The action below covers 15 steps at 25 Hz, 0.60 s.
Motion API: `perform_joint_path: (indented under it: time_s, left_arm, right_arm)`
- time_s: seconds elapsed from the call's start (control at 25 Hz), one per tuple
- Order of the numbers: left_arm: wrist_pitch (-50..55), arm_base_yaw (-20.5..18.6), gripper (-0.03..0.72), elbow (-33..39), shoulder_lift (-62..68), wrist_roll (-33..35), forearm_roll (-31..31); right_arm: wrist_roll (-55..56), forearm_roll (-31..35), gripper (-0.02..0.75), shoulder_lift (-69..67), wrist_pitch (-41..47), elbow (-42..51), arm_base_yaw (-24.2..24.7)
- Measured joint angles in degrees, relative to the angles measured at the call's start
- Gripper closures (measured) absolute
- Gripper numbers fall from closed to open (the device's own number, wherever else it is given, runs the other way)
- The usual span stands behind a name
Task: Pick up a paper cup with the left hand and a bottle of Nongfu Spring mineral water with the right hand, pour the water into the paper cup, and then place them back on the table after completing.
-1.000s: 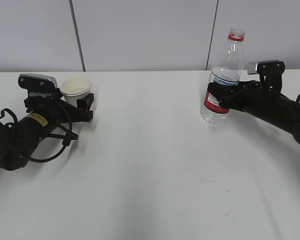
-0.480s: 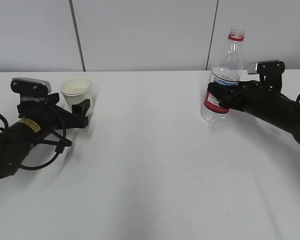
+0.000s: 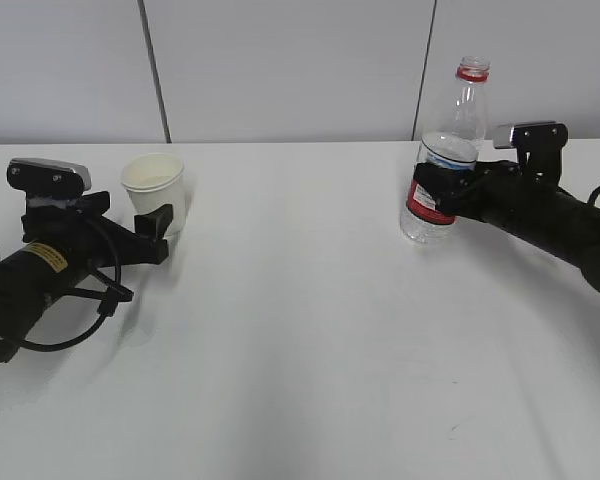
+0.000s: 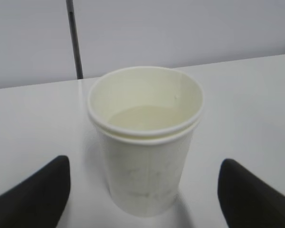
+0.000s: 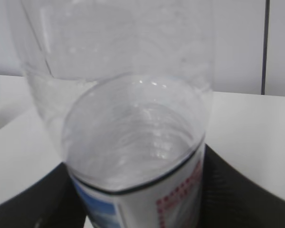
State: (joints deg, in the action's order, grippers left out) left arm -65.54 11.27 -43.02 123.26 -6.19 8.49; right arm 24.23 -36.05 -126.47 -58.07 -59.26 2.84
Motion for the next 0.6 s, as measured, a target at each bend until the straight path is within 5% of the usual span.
perform_joint_path:
  time_s: [0.44,0.6]
  left_arm:
    - [0.1,0.0,0.110,0.0,0.0,0.0,0.1]
    - [0.1,0.0,0.110,0.1,0.0,0.0,0.2]
  right_arm:
    - [-0.3,-0.7,0.293,-0.1,-0.3,0.0,0.0]
    - [-0.3,-2.7,0.190,-0.1,-0.7,0.0,0.0]
